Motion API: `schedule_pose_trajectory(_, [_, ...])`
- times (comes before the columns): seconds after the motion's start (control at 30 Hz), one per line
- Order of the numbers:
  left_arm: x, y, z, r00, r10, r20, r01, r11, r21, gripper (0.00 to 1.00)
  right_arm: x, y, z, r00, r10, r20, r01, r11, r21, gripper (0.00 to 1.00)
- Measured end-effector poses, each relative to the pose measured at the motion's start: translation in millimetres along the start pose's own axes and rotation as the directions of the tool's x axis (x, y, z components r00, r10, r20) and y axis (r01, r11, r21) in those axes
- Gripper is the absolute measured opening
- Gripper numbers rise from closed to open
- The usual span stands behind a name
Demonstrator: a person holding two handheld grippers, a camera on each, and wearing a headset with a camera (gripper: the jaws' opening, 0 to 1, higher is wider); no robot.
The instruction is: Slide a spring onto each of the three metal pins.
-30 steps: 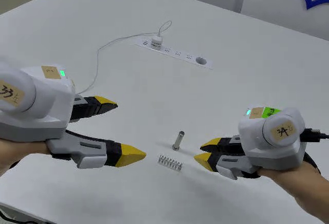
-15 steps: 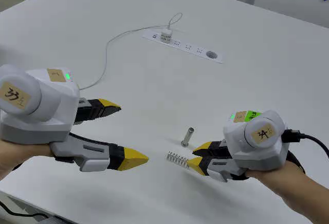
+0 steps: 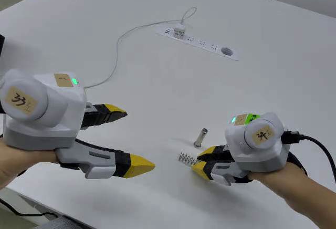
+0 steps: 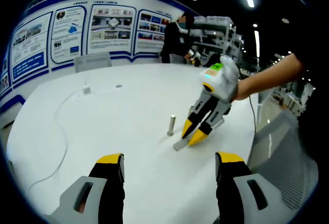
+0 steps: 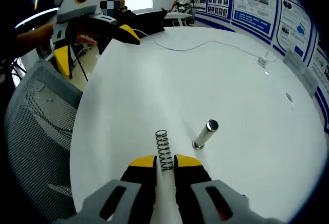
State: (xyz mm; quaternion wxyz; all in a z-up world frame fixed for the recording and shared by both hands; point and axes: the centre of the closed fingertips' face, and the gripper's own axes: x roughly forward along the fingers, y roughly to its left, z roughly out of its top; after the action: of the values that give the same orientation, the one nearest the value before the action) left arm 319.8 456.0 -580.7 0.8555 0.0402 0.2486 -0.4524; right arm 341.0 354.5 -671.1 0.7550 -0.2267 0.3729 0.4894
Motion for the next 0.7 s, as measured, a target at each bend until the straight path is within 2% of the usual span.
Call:
schedule_pose_trajectory(0.2, [1.6,-3.4,-2.0,1.0000,-0.008,-0.006,0.008,1.000,-0.001,0.74,2.1,1.3,-4.4,1.0000,0.005,-0.008,-0.005,1.000,-0.013,0.12])
schedule_pose_trajectory(0.33, [1.0,-5.9,2.8,0.9997,-0.015,0.017,0.015,1.000,-0.020,0.74,1.5,0.9,-4.6,0.9999,0.010,-0.007,-0.010,1.000,0.002,0.12])
schedule_pose_trajectory(0.47, [0.5,-4.9,3.1,0.9999,-0.011,0.011,0.011,1.000,-0.010,0.74,1.4,0.5,-4.1,1.0000,0.001,-0.008,-0.001,1.000,0.002,0.11])
schedule_pose_trajectory(0.7, [2.0,-8.5,5.9,0.9997,-0.019,0.013,0.019,1.000,-0.001,0.74,-6.9,4.2,0.0,0.9999,0.000,0.014,0.000,0.999,0.035,0.11])
